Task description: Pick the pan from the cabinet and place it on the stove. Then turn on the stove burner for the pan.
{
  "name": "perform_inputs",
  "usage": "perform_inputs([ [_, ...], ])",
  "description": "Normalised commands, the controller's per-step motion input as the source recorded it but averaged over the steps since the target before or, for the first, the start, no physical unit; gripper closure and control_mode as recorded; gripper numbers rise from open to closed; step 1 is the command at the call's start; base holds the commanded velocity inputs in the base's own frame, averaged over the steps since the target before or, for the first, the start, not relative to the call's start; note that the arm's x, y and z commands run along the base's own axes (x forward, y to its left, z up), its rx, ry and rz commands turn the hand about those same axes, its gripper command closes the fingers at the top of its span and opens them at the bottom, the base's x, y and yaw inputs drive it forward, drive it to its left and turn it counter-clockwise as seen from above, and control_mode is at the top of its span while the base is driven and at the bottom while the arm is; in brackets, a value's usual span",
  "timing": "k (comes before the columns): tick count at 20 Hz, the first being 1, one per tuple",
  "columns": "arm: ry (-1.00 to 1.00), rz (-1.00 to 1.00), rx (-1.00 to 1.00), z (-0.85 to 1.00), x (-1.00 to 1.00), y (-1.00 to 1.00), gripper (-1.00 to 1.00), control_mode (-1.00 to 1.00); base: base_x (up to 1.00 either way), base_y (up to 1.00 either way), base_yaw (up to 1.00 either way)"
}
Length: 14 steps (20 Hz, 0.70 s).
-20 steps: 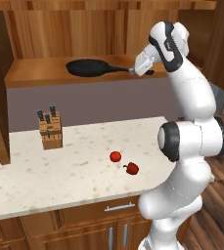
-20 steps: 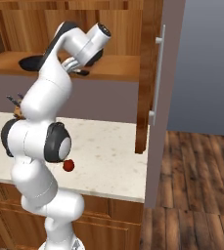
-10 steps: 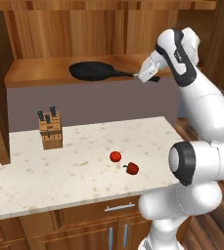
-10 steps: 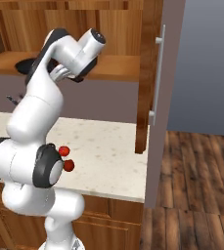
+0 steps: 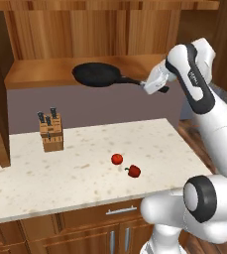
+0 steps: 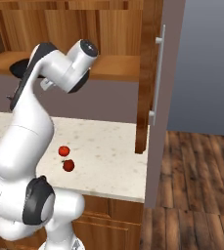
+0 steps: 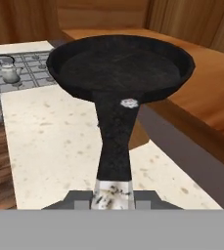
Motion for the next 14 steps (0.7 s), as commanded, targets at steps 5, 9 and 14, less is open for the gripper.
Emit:
perform_inputs([
  [5, -0.02, -0.04, 0.01, -0.03, -0.56, 0.0, 1.0, -1.0, 0.0, 0.0, 0.0],
  [9, 0.0, -0.02, 0.01, -0.17, -0.59, 0.0, 1.0, -1.0, 0.0, 0.0, 0.0],
  [14, 0.0, -0.01, 0.01, -0.17, -0.62, 0.0, 1.0, -1.0, 0.0, 0.0, 0.0],
])
